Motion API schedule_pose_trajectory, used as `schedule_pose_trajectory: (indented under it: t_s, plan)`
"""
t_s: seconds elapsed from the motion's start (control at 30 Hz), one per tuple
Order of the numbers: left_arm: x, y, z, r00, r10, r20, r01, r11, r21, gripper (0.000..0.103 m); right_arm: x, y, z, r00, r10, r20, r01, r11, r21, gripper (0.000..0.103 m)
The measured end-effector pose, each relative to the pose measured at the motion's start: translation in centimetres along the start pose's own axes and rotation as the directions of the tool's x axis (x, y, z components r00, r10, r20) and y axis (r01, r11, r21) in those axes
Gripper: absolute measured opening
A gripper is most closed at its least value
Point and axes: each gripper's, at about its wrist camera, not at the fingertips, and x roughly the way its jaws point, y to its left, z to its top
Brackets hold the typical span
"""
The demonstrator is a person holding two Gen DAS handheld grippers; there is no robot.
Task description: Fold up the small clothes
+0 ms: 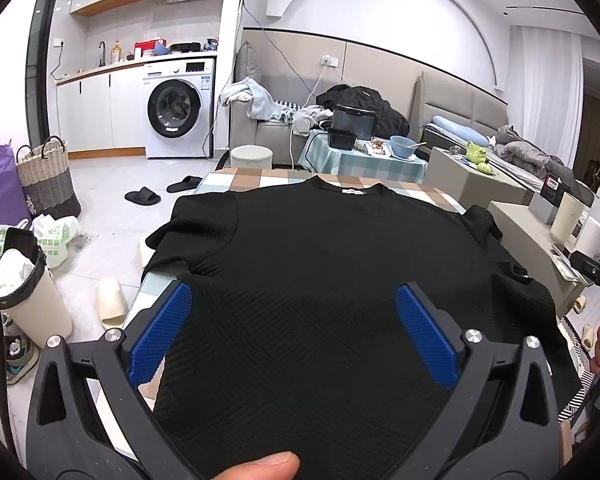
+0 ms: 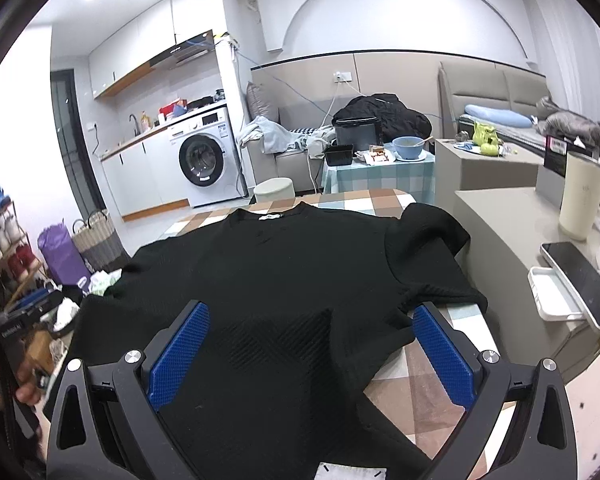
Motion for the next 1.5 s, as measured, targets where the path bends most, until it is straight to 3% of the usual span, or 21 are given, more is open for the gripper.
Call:
schedule_pose_trajectory:
  t_s: [0.1, 0.27, 0.37, 0.47, 0.67, 0.77, 0.87, 0.93, 1.03, 1.2, 1.3, 1.5]
  plan:
    - [0.8, 0.1, 0.2, 1.000, -0.011, -0.003, 0.011, 1.000, -0.001, 0.102, 0.2, 0.2, -0.2, 1.000, 0.019, 0.023, -0.019, 0.999, -0.027, 0.103]
    - [2.4, 0.6, 0.4, 1.000, -0.026, -0.018, 0.025, 0.999, -0.019, 0.102, 1.5, 0.7, -0.4, 0.999, -0.017, -0.032, 0.014, 0.997, -0.070, 0.103]
    - [3.1, 0.9, 0.6, 0.999, -0.041, -0.017, 0.041, 0.999, -0.023, 0.102, 2.0, 0.4, -0.4, 0.999, 0.011, -0.043, -0.014, 0.997, -0.069, 0.103]
    - [3.9, 1.4, 0.8, 0.999, -0.022, -0.028, 0.021, 0.999, -0.025, 0.102, 2.5, -0.1, 0.0, 0.998, 0.029, -0.047, -0.031, 0.999, -0.032, 0.103]
    - [5.9, 3.0, 1.9, 0.999, 0.043, -0.032, -0.045, 0.998, -0.038, 0.102, 3.8, -4.0, 1.6, 0.998, -0.023, -0.060, 0.031, 0.990, 0.139, 0.103]
    - [7.3, 4.0, 2.5, 0.997, 0.066, -0.027, -0.067, 0.996, -0.053, 0.102, 5.3, -7.4, 1.8, 0.993, -0.016, -0.115, 0.047, 0.961, 0.271, 0.102]
    - [8.7, 4.9, 3.0, 0.996, 0.082, -0.029, -0.084, 0.994, -0.069, 0.101, 6.6, -10.4, 1.9, 0.988, -0.024, -0.150, 0.078, 0.928, 0.365, 0.085]
    - [9.5, 5.4, 3.2, 0.996, 0.080, -0.039, -0.083, 0.994, -0.073, 0.096, 7.5, -12.5, 1.8, 0.983, -0.023, -0.180, 0.100, 0.897, 0.431, 0.083]
    - [11.3, 6.2, 3.5, 0.996, 0.059, -0.064, -0.064, 0.994, -0.085, 0.082, 8.8, -15.9, 1.5, 0.978, -0.037, -0.206, 0.145, 0.831, 0.537, 0.083]
    - [13.4, 6.8, 3.5, 0.997, 0.046, -0.063, -0.052, 0.994, -0.097, 0.082, 11.4, -20.8, 0.7, 0.967, -0.031, -0.251, 0.194, 0.730, 0.656, 0.080]
    - [14.4, 6.9, 3.2, 0.996, 0.037, -0.076, -0.045, 0.993, -0.107, 0.082, 12.9, -22.8, 0.1, 0.969, 0.024, -0.246, 0.170, 0.659, 0.733, 0.079]
    - [16.2, 6.7, 2.6, 0.995, 0.036, -0.097, -0.045, 0.994, -0.095, 0.082, 14.9, -23.6, 1.1, 0.974, 0.024, -0.223, 0.157, 0.636, 0.756, 0.074]
